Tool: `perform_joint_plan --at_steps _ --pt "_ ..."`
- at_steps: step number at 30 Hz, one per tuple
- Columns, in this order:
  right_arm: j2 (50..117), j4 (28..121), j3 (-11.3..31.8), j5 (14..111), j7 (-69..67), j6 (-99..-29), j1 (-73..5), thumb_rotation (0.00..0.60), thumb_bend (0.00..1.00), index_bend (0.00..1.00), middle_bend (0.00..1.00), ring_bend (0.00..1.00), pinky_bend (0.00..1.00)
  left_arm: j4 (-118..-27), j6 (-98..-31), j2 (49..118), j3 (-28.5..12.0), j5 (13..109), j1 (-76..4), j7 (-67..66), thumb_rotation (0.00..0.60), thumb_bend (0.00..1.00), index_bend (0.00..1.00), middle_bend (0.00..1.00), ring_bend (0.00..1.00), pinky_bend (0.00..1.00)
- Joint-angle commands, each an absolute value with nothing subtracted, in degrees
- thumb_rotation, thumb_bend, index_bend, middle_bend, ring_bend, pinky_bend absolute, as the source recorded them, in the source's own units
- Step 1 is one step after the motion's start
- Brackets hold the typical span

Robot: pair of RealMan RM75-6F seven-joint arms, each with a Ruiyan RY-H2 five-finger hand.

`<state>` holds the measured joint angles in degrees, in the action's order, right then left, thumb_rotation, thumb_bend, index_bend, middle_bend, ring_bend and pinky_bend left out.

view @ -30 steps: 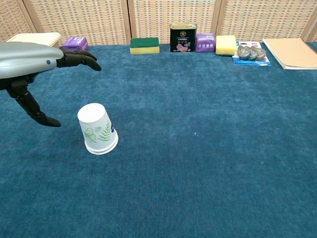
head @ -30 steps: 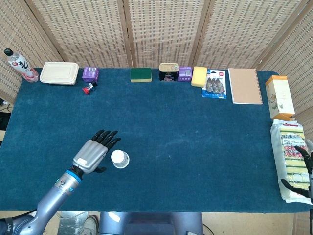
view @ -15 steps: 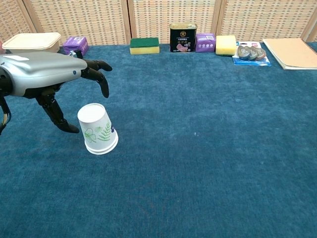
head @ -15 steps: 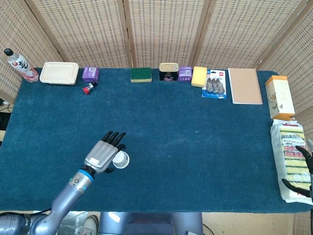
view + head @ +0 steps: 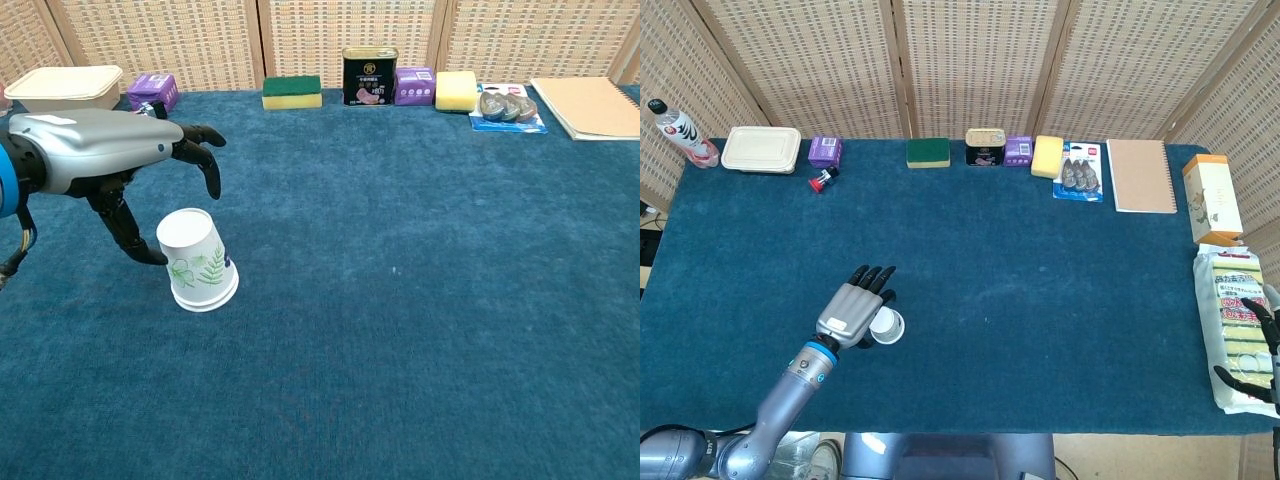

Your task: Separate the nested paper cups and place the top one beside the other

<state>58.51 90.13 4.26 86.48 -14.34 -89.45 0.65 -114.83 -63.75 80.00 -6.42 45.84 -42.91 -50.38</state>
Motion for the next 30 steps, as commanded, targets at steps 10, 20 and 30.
perform_joint_plan --at_steps 10,20,30 --pt "58.36 89.85 4.24 86.53 -15.05 -89.39 0.61 0.6 0.07 0.14 0.0 0.0 0.0 -113.98 -65.88 81.32 -5.21 44.44 -44.84 -50.96 0.6 0.17 0.35 0.0 0.0 0.04" --pt "58.34 89.77 4.23 86.55 -15.17 -89.32 0.56 0.6 0.07 0.14 0.0 0.0 0.0 -113.61 -66.93 81.77 -4.59 43.56 -45.81 -50.74 0.6 0.24 0.36 0.0 0.0 0.04" --pt "58.37 89.79 4.19 86.59 -15.07 -89.33 0.55 0.6 0.07 0.14 0.0 0.0 0.0 -115.14 -68.68 80.72 -4.08 43.82 -46.22 -50.66 0.6 0.24 0.38 0.0 0.0 0.04"
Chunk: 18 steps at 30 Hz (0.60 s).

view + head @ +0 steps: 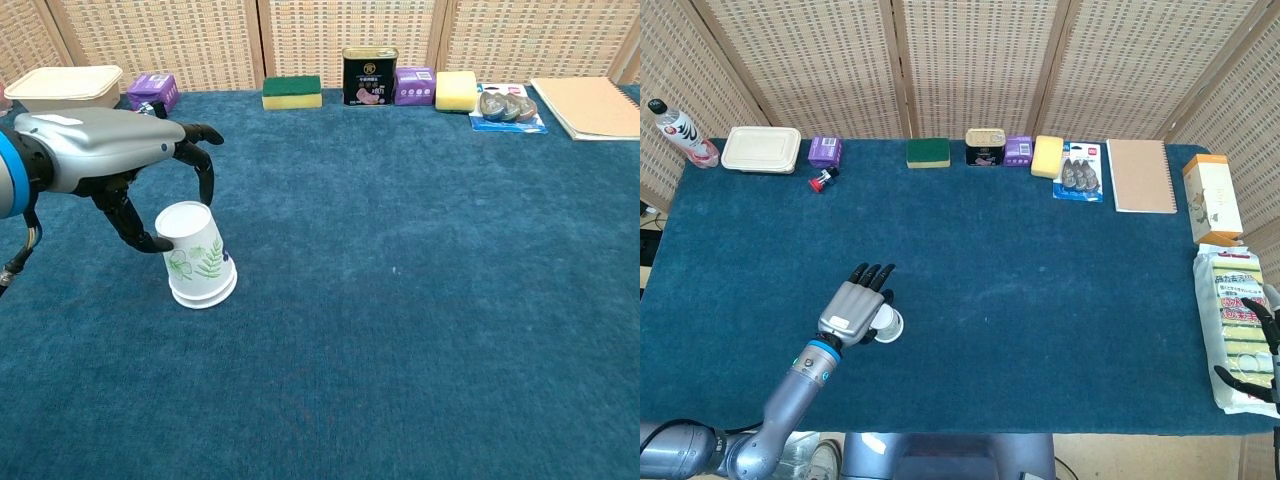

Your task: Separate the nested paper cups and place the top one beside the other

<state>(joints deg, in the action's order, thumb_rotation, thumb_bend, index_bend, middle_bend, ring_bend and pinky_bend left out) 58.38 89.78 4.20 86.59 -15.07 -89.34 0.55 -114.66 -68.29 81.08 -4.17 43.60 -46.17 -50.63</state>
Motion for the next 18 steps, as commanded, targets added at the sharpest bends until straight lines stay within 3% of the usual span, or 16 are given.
perform_joint_plan --at_steps 1,11,18 --pt "58.37 89.8 4.18 86.59 -15.06 -89.33 0.55 0.6 0.07 0.14 0.0 0.0 0.0 -115.46 -68.9 80.49 -4.04 43.9 -46.23 -50.69 0.6 0.24 0.38 0.0 0.0 0.04" --pt "58.35 89.77 4.24 86.53 -15.13 -89.56 0.65 0.6 0.07 0.14 0.0 0.0 0.0 -120.69 -71.75 76.48 -4.01 45.23 -45.95 -50.84 0.6 0.24 0.38 0.0 0.0 0.04" --pt "58.55 89.85 4.05 86.84 -14.53 -89.34 0.5 0.6 0.07 0.14 0.0 0.0 0.0 -127.91 -75.0 69.56 -3.94 51.09 -43.71 -48.14 0.6 0.24 0.38 0.0 0.0 0.04"
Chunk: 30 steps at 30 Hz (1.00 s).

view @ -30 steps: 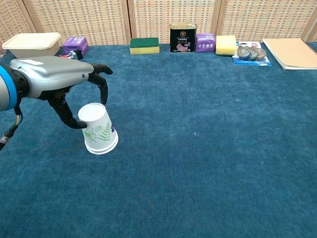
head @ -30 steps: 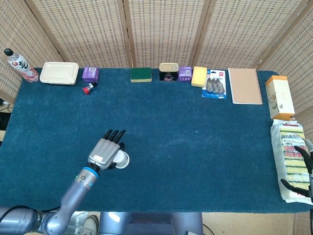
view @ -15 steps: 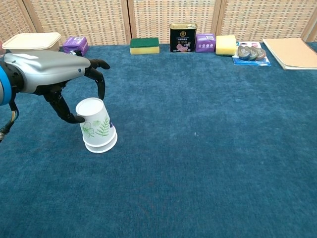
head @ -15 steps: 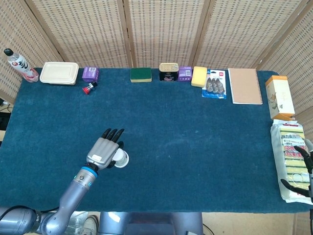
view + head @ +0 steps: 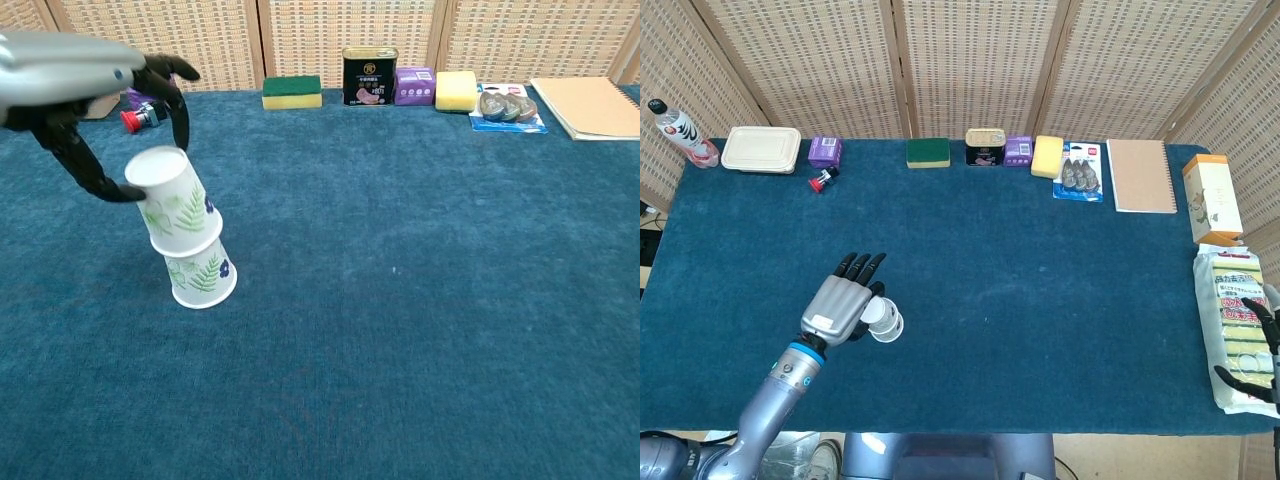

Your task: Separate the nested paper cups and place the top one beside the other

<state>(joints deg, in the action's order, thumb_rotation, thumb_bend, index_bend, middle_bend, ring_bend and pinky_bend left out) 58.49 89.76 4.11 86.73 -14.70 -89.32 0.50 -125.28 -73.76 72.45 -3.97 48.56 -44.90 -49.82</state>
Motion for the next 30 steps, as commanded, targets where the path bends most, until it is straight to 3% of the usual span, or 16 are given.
perform_joint_plan --at_steps 1,12,30 --pt "58.57 89.89 4.02 86.9 -14.4 -89.37 0.5 0.6 0.07 0.14 0.0 0.0 0.0 -128.61 -75.18 68.58 -3.88 51.84 -43.35 -47.56 0.6 0.24 0.38 0.0 0.0 0.04" --pt "58.91 90.4 3.74 87.15 -12.85 -89.21 0.43 0.6 0.07 0.14 0.0 0.0 0.0 -126.48 -72.77 62.31 -1.43 55.8 -39.61 -39.97 0.6 0.24 0.38 0.0 0.0 0.04" --pt "58.91 90.48 3.79 86.81 -12.75 -88.87 0.29 0.6 0.07 0.14 0.0 0.0 0.0 -112.43 -65.48 68.83 -0.35 55.59 -37.94 -32.28 0.6 0.24 0.38 0.0 0.0 0.04"
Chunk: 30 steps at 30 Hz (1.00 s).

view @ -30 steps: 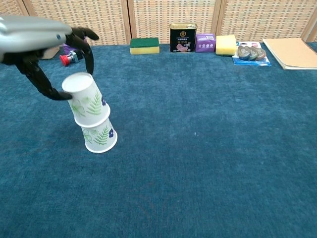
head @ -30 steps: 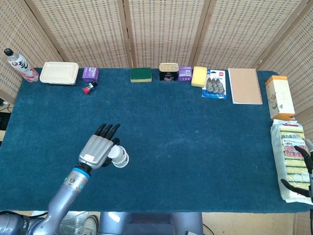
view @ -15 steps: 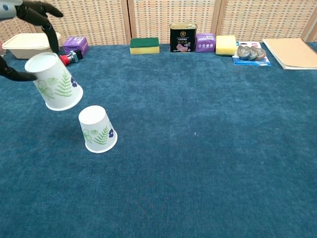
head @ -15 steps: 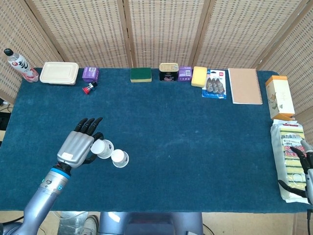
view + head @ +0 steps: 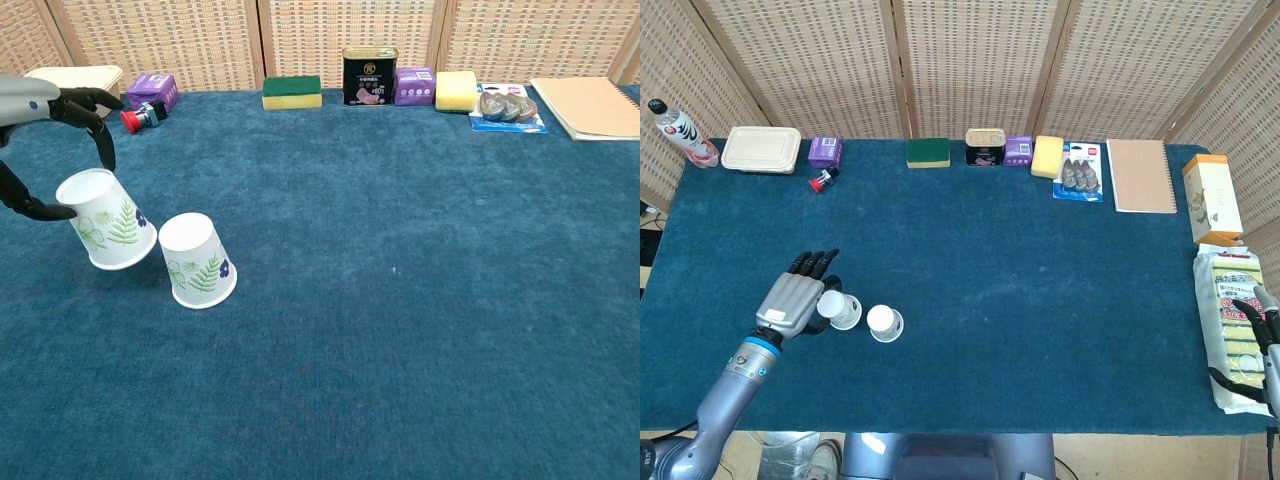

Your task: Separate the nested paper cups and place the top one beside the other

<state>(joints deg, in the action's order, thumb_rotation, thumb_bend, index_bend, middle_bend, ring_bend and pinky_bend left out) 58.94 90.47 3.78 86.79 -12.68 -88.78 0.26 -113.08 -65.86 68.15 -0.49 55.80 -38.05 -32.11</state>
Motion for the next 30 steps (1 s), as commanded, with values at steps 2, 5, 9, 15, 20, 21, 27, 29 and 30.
perform_joint_plan --at_steps 2,5,9,15,20,21,27,29,30 --pt "58.84 90.48 3.79 86.82 -12.95 -88.98 0.35 0.6 0.07 0.14 0.0 0.0 0.0 -111.63 -65.22 69.7 -0.21 55.24 -38.01 -32.95 0.6 0.24 0.38 0.0 0.0 0.04" --pt "58.8 90.45 3.81 86.78 -13.09 -89.0 0.37 0.6 0.07 0.14 0.0 0.0 0.0 -110.9 -65.07 70.65 -0.33 54.98 -38.05 -33.44 0.6 0.24 0.38 0.0 0.0 0.04" --pt "58.78 90.42 3.84 86.74 -13.12 -89.04 0.39 0.6 0.07 0.14 0.0 0.0 0.0 -110.12 -64.74 71.57 -0.61 54.85 -38.18 -33.72 0.6 0.24 0.38 0.0 0.0 0.04" --pt "58.73 90.41 3.89 86.61 -13.29 -88.98 0.37 0.6 0.07 0.14 0.0 0.0 0.0 -109.52 -64.86 72.96 -0.96 54.35 -38.52 -35.32 0.6 0.24 0.38 0.0 0.0 0.04" --pt "58.63 90.38 3.93 86.58 -13.6 -89.09 0.43 0.6 0.07 0.14 0.0 0.0 0.0 -109.73 -65.36 73.44 -1.04 53.98 -38.59 -36.67 0.6 0.24 0.38 0.0 0.0 0.04" --pt "58.62 90.37 3.94 86.56 -13.62 -89.09 0.43 0.6 0.07 0.14 0.0 0.0 0.0 -109.73 -65.42 73.49 -1.05 53.92 -38.6 -36.84 0.6 0.24 0.38 0.0 0.0 0.04" --pt "58.51 90.37 4.0 86.46 -13.81 -89.29 0.57 0.6 0.07 0.14 0.0 0.0 0.0 -109.57 -65.72 74.21 -1.23 53.38 -38.77 -38.04 0.6 0.24 0.38 0.0 0.0 0.04" --pt "58.51 90.37 4.01 86.43 -13.83 -89.29 0.59 0.6 0.07 0.14 0.0 0.0 0.0 -109.73 -65.91 74.36 -1.26 53.18 -38.82 -38.57 0.6 0.24 0.38 0.0 0.0 0.04" --pt "58.49 90.38 4.0 86.43 -13.83 -89.27 0.58 0.6 0.07 0.14 0.0 0.0 0.0 -109.81 -66.06 74.42 -1.26 53.1 -38.82 -38.83 0.6 0.24 0.38 0.0 0.0 0.04"
